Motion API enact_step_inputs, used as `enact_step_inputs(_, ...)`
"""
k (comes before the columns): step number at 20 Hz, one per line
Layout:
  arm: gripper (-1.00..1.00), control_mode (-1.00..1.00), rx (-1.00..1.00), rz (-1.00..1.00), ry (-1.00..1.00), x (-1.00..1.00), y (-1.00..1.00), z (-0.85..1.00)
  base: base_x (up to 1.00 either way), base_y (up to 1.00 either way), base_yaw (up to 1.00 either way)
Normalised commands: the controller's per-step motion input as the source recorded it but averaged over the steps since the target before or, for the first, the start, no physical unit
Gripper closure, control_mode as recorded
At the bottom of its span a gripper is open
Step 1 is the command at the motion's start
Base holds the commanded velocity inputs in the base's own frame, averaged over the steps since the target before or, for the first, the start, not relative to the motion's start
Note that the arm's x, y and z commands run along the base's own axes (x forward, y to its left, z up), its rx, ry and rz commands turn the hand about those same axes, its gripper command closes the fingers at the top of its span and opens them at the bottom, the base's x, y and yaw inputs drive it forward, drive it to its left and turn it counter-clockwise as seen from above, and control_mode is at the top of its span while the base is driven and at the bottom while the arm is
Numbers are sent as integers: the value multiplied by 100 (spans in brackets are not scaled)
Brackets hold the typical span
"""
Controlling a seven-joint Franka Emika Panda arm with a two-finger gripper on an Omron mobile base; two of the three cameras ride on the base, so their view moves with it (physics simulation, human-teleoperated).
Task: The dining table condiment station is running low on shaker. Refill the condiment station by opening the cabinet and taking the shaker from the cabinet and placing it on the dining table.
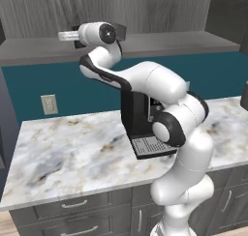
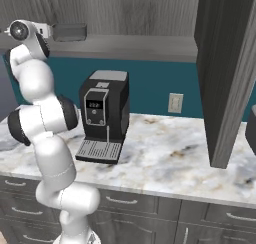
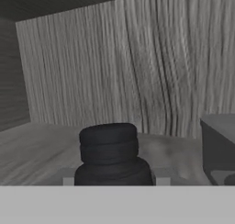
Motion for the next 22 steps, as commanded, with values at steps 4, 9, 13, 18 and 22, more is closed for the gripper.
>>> enact_step_inputs(4,100,-100,0,3,4,4,10,0,0,0,0)
enact_step_inputs(9,100,-100,0,4,0,0,4,-4,0,0,0)
enact_step_inputs(13,100,-100,0,4,0,0,0,-14,0,0,0)
enact_step_inputs(18,100,-100,2,6,0,-8,0,-18,0,0,0)
enact_step_inputs(22,100,-100,7,0,-8,-81,-3,-19,0,0,0)
